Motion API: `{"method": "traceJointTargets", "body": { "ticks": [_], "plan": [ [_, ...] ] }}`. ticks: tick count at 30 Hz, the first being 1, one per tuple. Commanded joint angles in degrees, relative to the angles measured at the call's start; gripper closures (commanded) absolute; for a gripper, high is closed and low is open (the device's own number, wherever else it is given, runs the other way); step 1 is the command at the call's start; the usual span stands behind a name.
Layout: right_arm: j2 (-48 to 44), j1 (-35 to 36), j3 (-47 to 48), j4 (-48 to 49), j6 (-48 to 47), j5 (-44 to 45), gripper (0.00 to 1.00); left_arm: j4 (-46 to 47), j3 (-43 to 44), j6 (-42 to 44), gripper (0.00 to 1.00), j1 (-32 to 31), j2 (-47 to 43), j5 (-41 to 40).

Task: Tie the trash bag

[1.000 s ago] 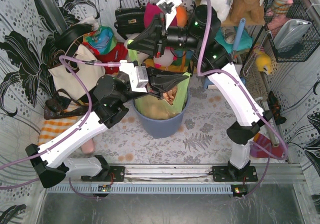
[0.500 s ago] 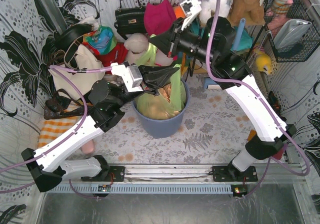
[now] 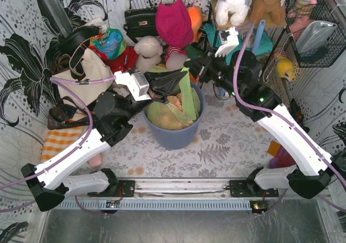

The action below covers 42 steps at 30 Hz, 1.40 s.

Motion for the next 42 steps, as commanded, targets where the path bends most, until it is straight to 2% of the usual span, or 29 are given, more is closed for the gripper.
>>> {"method": "traceJointTargets", "body": {
  "ticks": [1,6,11,20,30,36,42],
  "plan": [
    [-6.4,0.4,-6.5,7.9,5.1,3.5,1.0,3.4,-0.7,0.9,1.0,0.4,-1.2,-2.0],
    [-12.2,0.4,-17.4,17.5,7.4,1.8,1.0,4.0,-1.4,0.6,1.0,0.4,-1.5,-3.6],
    [-16.4,0.4,-29.0,35.1,8.5,-4.7,1.0,4.0,-1.9,0.9,1.0,0.5,-1.5,-5.0],
    [-19.3,0.6,-38.8,49.7,7.9,-12.5,1.0,3.5,-1.9,0.7,1.0,0.7,-1.4,-6.8],
    [-21.5,0.6,-40.4,50.8,6.7,-14.3,1.0,2.3,-1.8,0.9,1.0,0.9,-1.3,-9.1],
    [-20.7,0.7,-39.6,51.7,6.7,-18.6,1.0,2.2,-1.7,0.7,1.0,1.0,-1.0,-10.4],
    [-18.8,1.1,-37.2,47.6,6.1,-24.7,1.0,1.6,-0.8,0.5,1.0,1.1,0.0,-10.2]
  ]
}}
